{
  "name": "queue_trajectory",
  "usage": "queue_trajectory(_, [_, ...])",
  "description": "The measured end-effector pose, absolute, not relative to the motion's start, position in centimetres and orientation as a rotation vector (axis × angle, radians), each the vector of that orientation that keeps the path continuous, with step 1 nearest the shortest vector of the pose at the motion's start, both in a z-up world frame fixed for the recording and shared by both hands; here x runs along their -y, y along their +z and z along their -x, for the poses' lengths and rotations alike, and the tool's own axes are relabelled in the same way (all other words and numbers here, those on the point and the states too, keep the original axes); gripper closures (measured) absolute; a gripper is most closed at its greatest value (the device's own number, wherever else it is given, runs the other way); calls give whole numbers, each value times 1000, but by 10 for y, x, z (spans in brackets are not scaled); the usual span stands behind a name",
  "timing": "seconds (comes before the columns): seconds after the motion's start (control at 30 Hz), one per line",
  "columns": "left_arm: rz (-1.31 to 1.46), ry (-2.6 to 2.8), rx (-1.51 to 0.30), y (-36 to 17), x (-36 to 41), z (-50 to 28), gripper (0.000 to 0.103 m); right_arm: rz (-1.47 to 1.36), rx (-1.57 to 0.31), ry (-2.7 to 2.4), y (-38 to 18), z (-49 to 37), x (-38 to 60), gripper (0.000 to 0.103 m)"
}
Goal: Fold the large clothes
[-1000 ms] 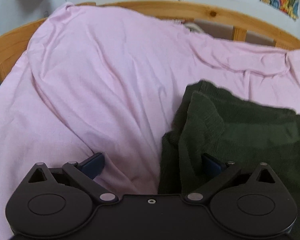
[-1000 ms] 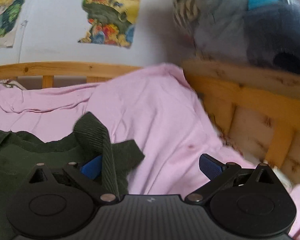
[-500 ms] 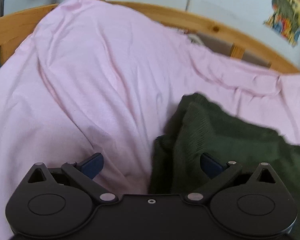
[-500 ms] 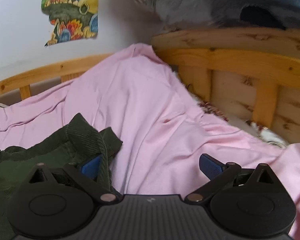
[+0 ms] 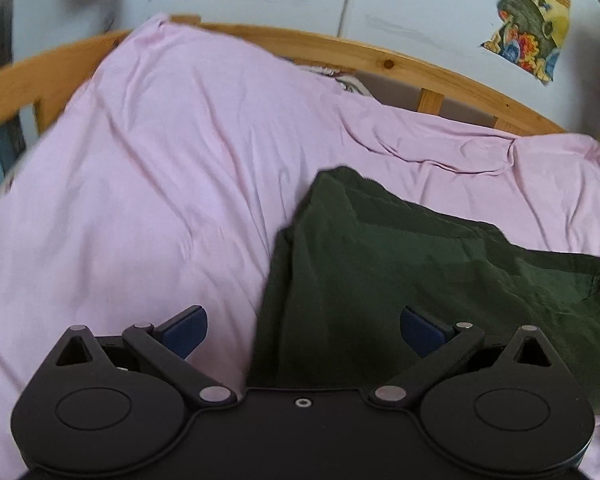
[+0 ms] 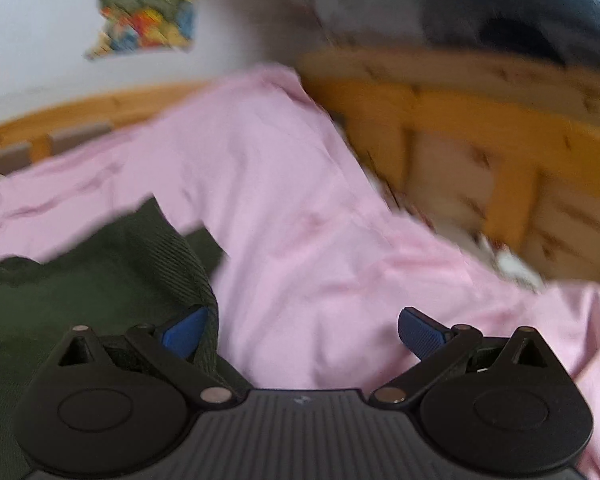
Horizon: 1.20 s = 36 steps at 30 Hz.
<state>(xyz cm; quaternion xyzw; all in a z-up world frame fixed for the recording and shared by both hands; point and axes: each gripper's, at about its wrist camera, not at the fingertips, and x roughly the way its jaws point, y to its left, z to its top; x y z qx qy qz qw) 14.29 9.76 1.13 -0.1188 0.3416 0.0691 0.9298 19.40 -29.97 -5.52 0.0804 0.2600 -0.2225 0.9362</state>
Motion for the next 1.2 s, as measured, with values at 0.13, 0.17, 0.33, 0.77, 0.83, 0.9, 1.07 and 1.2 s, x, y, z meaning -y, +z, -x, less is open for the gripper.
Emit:
queue_trajectory(0.13, [295,117,-719,3,-79,-122,1,-184,-477,-428,-47,-182,300,0])
queue_trajectory(0.17, [289,106,-720,2,-74,-118,1,-169,-456,-420,-45,-178,297,0])
queue_trajectory(0.33, [303,36,-730,-1,-57,-109,1,-110,-315,-307,-26,-152,277,0])
queue_trajectory(0.77, [534,-44,-837,-36,-38,-132,1,62,-288,90,-30,-153,179,0])
queue_trajectory(0.83, [576,-24,-836,-41,-41,-137,1,31,-296,107,-30,-164,170,0])
queue_trajectory(0.9, [601,29,-819,-44,-46,-137,1,4,-302,114,-31,-172,163,0])
queue_trajectory(1.07, [582,153,-781,-46,-49,-140,1,78,-347,99,-52,-193,138,0])
queue_trajectory(1.2, [640,176,-801,-54,-55,-149,1,201,-439,111,-80,-205,118,0])
